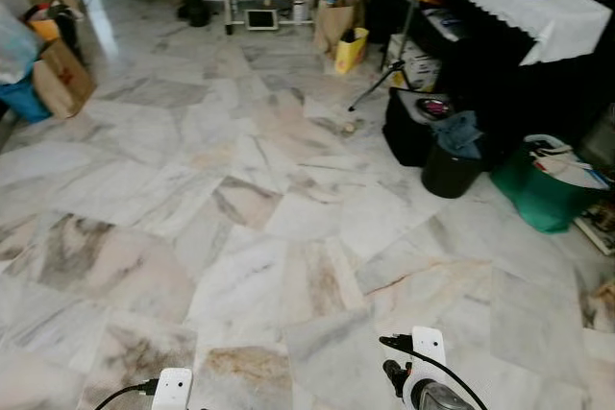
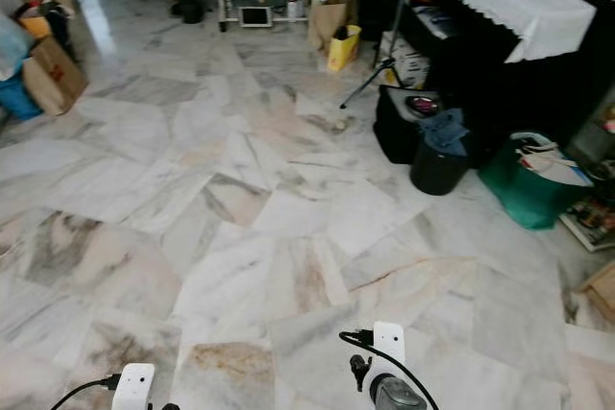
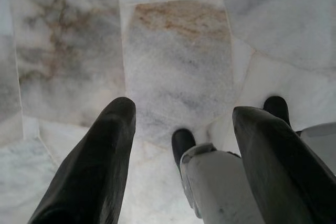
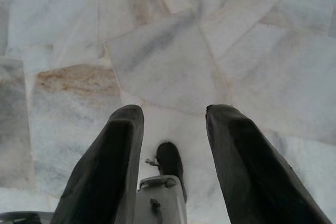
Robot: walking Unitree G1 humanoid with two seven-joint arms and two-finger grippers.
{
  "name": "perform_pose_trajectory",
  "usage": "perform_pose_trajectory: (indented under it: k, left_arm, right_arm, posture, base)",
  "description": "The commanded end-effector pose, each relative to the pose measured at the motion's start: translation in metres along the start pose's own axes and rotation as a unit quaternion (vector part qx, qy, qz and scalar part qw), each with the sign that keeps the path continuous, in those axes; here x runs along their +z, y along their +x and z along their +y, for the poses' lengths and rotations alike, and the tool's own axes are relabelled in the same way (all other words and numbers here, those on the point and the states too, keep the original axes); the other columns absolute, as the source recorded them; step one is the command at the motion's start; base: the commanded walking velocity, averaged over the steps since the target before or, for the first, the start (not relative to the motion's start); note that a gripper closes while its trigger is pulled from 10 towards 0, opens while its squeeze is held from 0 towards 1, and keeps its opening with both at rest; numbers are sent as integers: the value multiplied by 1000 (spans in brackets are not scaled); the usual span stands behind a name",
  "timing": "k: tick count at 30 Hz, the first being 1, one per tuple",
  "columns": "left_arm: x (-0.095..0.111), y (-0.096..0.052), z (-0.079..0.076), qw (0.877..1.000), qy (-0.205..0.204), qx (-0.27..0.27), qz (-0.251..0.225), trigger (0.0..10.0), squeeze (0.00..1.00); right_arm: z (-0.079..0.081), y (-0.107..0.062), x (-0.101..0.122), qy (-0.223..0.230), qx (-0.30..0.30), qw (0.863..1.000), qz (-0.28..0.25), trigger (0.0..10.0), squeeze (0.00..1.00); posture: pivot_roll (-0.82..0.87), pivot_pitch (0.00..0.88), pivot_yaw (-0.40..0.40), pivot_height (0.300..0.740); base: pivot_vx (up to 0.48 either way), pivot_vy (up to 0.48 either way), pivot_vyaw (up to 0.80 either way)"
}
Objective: Hang keys on a hook
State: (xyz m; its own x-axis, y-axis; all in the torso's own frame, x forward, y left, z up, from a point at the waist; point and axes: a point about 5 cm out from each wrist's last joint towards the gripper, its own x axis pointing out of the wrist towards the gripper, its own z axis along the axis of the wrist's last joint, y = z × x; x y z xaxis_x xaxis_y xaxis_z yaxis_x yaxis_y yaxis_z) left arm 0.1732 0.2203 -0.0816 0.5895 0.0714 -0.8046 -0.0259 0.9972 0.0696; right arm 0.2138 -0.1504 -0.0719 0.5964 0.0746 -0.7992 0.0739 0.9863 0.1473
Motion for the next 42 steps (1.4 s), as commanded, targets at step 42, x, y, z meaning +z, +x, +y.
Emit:
perform_pose_trajectory:
  k: [42]
  left_arm:
    - [-12,-2,0,1000,4,3,27,10000,0]
  right_arm:
    - [-1,0,0,2,-13,1000,-1,10000,0]
  posture:
    - [72,0,-49,740]
  base:
    - [0,0,-775]
